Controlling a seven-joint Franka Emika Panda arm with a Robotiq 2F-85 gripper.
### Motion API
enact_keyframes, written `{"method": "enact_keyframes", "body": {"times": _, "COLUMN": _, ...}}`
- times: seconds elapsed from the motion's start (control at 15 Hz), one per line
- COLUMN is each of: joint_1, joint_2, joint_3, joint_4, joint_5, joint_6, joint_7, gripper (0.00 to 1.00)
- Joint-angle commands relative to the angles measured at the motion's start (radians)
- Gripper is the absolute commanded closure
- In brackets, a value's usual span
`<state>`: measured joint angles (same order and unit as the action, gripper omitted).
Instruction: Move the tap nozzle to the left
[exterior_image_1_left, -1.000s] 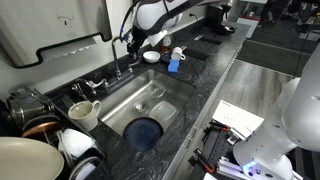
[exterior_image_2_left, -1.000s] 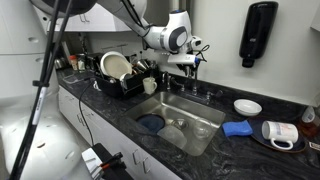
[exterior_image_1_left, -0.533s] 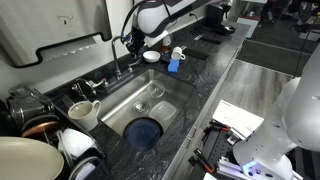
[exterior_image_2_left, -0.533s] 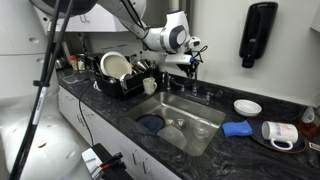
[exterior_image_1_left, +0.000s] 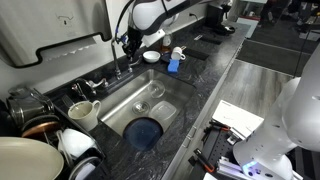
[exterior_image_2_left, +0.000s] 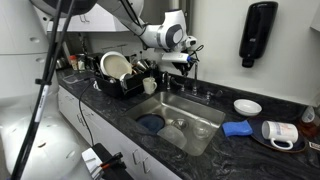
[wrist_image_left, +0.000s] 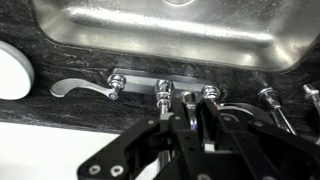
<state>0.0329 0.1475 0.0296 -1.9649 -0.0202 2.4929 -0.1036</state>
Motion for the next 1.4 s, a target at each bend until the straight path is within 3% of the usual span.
{"method": "enact_keyframes", "body": {"times": 0.0, "joint_1": 0.009, "joint_2": 0.007, "joint_3": 0.044, "joint_4": 0.014, "joint_5": 0.070, "joint_6": -0.052, "joint_7": -0.078, "gripper": 0.94}}
{"method": "enact_keyframes", "body": {"times": 0.2, "joint_1": 0.013, "joint_2": 0.011, "joint_3": 0.049, "joint_4": 0.024, "joint_5": 0.055, "joint_6": -0.073, "joint_7": -0.076, "gripper": 0.94}}
{"method": "enact_keyframes", "body": {"times": 0.27, "joint_1": 0.016, "joint_2": 0.010, "joint_3": 0.046, "joint_4": 0.027, "joint_5": 0.040, "joint_6": -0.089, "joint_7": -0.059, "gripper": 0.51}}
{"method": "enact_keyframes", "body": {"times": 0.4, "joint_1": 0.023, "joint_2": 0.007, "joint_3": 0.040, "joint_4": 0.030, "joint_5": 0.007, "joint_6": -0.130, "joint_7": -0.025, "gripper": 0.43}}
{"method": "enact_keyframes", "body": {"times": 0.8, "joint_1": 0.046, "joint_2": -0.087, "joint_3": 0.033, "joint_4": -0.034, "joint_5": -0.100, "joint_6": -0.338, "joint_7": 0.118, "gripper": 0.02}}
{"method": "enact_keyframes", "body": {"times": 1.33, "joint_1": 0.036, "joint_2": -0.246, "joint_3": 0.032, "joint_4": -0.061, "joint_5": -0.031, "joint_6": -0.733, "joint_7": 0.065, "gripper": 0.00}}
